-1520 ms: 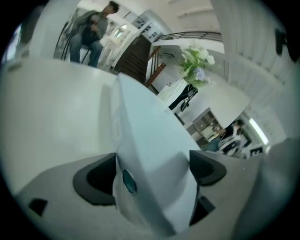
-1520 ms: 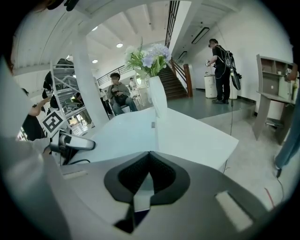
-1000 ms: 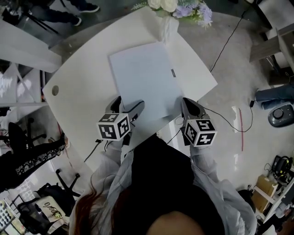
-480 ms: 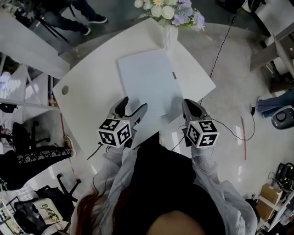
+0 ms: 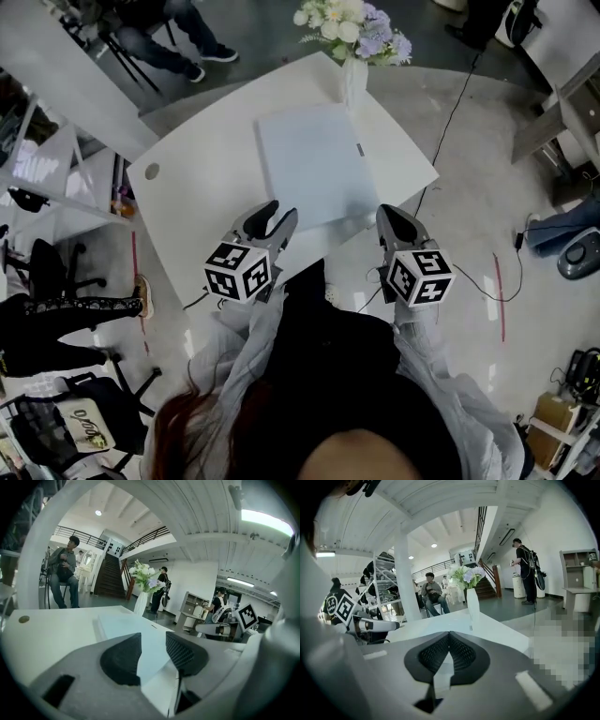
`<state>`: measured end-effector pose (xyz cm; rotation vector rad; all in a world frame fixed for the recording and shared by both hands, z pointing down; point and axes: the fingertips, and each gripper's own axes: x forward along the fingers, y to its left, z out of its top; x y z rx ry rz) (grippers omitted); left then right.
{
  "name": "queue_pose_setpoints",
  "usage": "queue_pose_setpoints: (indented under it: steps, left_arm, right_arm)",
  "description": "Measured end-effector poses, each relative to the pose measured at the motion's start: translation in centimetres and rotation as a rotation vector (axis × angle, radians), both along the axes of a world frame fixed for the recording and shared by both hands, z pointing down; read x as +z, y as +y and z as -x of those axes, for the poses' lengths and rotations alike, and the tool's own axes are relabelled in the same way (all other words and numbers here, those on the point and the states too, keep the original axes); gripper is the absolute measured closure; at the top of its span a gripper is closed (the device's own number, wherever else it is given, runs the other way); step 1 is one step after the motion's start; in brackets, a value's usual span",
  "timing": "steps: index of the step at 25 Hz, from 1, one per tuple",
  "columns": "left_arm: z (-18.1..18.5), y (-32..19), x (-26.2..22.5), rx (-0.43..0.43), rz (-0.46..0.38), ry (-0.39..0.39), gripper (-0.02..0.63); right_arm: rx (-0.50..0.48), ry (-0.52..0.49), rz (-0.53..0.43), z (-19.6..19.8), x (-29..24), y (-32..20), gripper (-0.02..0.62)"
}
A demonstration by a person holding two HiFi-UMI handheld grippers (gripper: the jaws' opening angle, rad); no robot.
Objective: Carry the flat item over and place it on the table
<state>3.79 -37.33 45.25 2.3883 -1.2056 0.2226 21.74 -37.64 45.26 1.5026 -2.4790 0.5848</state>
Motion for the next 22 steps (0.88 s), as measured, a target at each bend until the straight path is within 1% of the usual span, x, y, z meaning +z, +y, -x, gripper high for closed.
queue_pose_setpoints:
  steps: [3, 5, 7, 10, 13, 18, 22]
  left_arm:
    - [-0.2, 1.3, -0.2, 0.0, -0.017, 0.008, 0.491]
    - [-0.3, 2.3, 0.0, 0.015, -0.025, -0.009, 0.529]
    - [-0.2, 3.2, 0.3, 0.03, -0.026, -0.025, 0.543]
    - [0.1, 3.9, 0.9, 0.035, -0.017, -0.016, 0.568]
    - [0.5, 4.3, 1.0, 0.035, -0.023, -0.016, 0.607]
    - [0.9, 5.4, 0.5, 0.061, -0.038, -0.003, 0.607]
    - [1.2, 6.7, -0.5, 0.089, -0.045, -0.003, 0.607]
  right_arm:
    - [-0.018, -0.001, -0.021, 0.0, -0.8, 1.4, 0.586]
    - [-0.025, 0.007, -0.032, 0.1, -0.9, 2.1, 0.586]
    - [-0.029, 0.021, -0.034, 0.3, -0.6, 2.7, 0.586]
    - [-0.034, 0.033, -0.025, 0.7, 0.2, 3.4, 0.586]
    - [-0.041, 0.027, -0.016, 1.2, 0.7, 4.2, 0.586]
    - [-0.039, 0.033, -0.011, 1.9, 0.6, 5.4, 0.586]
    - [-0.014, 0.039, -0.005, 2.1, -0.2, 7.0, 0.586]
